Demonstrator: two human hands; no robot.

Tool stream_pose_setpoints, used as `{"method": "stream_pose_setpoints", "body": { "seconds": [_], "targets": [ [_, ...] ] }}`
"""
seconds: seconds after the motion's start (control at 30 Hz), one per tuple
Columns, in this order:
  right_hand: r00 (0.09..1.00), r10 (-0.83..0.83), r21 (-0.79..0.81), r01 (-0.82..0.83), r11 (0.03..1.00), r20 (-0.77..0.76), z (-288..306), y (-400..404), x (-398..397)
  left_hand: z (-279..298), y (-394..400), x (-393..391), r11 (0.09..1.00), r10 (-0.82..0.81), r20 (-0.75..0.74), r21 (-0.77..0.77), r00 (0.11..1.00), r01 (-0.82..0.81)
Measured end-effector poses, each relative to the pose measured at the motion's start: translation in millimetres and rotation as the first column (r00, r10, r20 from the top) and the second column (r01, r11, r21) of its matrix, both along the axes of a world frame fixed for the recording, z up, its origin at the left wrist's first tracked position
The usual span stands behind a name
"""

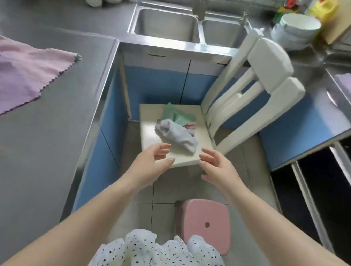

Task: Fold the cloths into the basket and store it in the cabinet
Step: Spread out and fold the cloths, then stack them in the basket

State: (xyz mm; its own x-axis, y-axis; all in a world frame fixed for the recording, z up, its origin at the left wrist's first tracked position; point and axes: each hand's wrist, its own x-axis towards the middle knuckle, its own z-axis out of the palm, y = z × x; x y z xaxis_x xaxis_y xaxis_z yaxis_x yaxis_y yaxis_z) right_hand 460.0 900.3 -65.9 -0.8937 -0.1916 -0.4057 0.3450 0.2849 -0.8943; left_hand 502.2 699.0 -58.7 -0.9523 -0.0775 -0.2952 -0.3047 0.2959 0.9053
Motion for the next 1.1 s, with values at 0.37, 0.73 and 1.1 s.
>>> {"method": "stream_pose_setpoints", "body": {
  "seconds": [0.37,0.73,1.1],
  "targets": [
    [0.908,-0.418,0.003,0.419,0.908,0.036,-13,197,74,-11,192,-12,0.922,-0.387,0.039,-0.012,0.921,0.387],
    [0.823,-0.568,0.0,0.568,0.823,-0.013,13,442,148,-10,434,27,0.894,-0.447,0.023,0.056,0.894,0.445],
    [0.796,-0.606,-0.034,0.605,0.795,0.009,17,525,138,0,528,13,0.884,-0.465,0.028,0.075,0.885,0.462]
  ]
}}
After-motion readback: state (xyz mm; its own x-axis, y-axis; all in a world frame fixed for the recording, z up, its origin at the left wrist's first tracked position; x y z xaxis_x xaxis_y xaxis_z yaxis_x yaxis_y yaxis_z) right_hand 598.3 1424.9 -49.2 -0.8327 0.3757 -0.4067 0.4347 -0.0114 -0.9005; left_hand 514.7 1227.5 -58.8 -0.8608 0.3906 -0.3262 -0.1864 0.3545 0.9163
